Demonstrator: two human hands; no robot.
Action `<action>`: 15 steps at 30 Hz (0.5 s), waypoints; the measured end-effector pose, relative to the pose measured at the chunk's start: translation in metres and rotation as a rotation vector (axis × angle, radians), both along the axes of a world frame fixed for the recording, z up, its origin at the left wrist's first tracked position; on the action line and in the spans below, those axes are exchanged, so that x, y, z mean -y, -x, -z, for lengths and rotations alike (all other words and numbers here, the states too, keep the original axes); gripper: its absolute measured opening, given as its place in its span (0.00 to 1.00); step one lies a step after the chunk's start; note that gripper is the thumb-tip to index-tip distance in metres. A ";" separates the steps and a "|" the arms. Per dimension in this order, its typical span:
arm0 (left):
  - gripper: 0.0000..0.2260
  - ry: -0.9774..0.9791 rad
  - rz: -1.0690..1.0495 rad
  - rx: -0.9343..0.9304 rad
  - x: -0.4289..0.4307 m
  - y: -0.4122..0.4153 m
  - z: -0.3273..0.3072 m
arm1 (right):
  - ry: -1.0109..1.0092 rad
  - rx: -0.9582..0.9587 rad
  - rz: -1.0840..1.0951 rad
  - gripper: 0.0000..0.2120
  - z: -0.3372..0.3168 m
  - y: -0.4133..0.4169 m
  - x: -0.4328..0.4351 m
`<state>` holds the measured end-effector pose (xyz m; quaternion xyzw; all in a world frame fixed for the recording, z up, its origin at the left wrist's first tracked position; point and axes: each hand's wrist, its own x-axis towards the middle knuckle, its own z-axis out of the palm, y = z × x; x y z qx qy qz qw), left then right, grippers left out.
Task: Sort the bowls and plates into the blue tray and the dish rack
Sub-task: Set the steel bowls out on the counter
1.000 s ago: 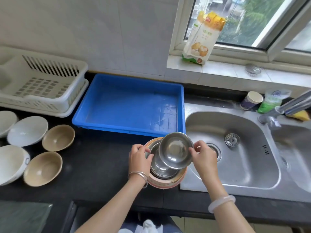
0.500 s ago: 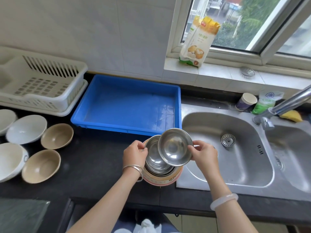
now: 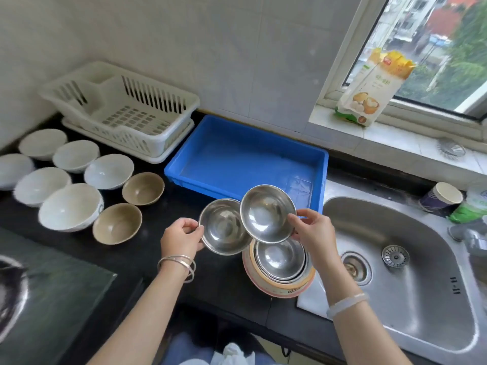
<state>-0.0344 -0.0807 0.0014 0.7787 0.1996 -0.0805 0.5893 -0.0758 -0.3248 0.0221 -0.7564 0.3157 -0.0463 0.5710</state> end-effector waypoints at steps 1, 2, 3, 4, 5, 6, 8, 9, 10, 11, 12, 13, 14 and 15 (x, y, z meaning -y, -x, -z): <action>0.06 0.019 -0.045 -0.015 -0.010 0.001 0.002 | 0.009 -0.003 -0.036 0.04 0.002 -0.008 -0.007; 0.06 0.043 -0.091 -0.032 -0.021 0.002 0.005 | 0.017 -0.012 -0.069 0.03 0.004 -0.017 -0.014; 0.05 0.064 -0.136 -0.049 -0.031 0.003 0.008 | 0.023 -0.025 -0.095 0.03 0.007 -0.026 -0.023; 0.05 0.076 -0.178 -0.065 -0.042 0.004 0.011 | 0.025 -0.041 -0.117 0.02 0.012 -0.035 -0.032; 0.04 0.082 -0.215 -0.082 -0.051 0.005 0.015 | 0.016 -0.054 -0.140 0.02 0.017 -0.045 -0.041; 0.03 0.088 -0.251 -0.098 -0.061 0.007 0.019 | -0.005 -0.066 -0.165 0.02 0.022 -0.054 -0.050; 0.02 0.105 -0.317 -0.127 -0.076 0.009 0.026 | -0.045 -0.101 -0.207 0.02 0.033 -0.070 -0.070; 0.02 0.112 -0.343 -0.141 -0.083 0.010 0.030 | -0.052 -0.120 -0.224 0.02 0.038 -0.077 -0.080; 0.03 0.116 -0.364 -0.155 -0.089 0.010 0.034 | -0.054 -0.136 -0.240 0.03 0.042 -0.083 -0.089; 0.04 0.116 -0.379 -0.169 -0.094 0.009 0.037 | -0.060 -0.147 -0.250 0.04 0.045 -0.088 -0.098; 0.05 0.114 -0.392 -0.180 -0.099 0.009 0.041 | -0.071 -0.155 -0.253 0.06 0.048 -0.093 -0.106; 0.05 0.111 -0.404 -0.190 -0.103 0.008 0.045 | -0.082 -0.160 -0.255 0.06 0.051 -0.098 -0.113; 0.05 0.107 -0.415 -0.200 -0.107 0.006 0.049 | -0.090 -0.168 -0.259 0.06 0.054 -0.102 -0.119; 0.05 0.105 -0.424 -0.210 -0.110 0.004 0.053 | -0.098 -0.178 -0.263 0.05 0.057 -0.107 -0.125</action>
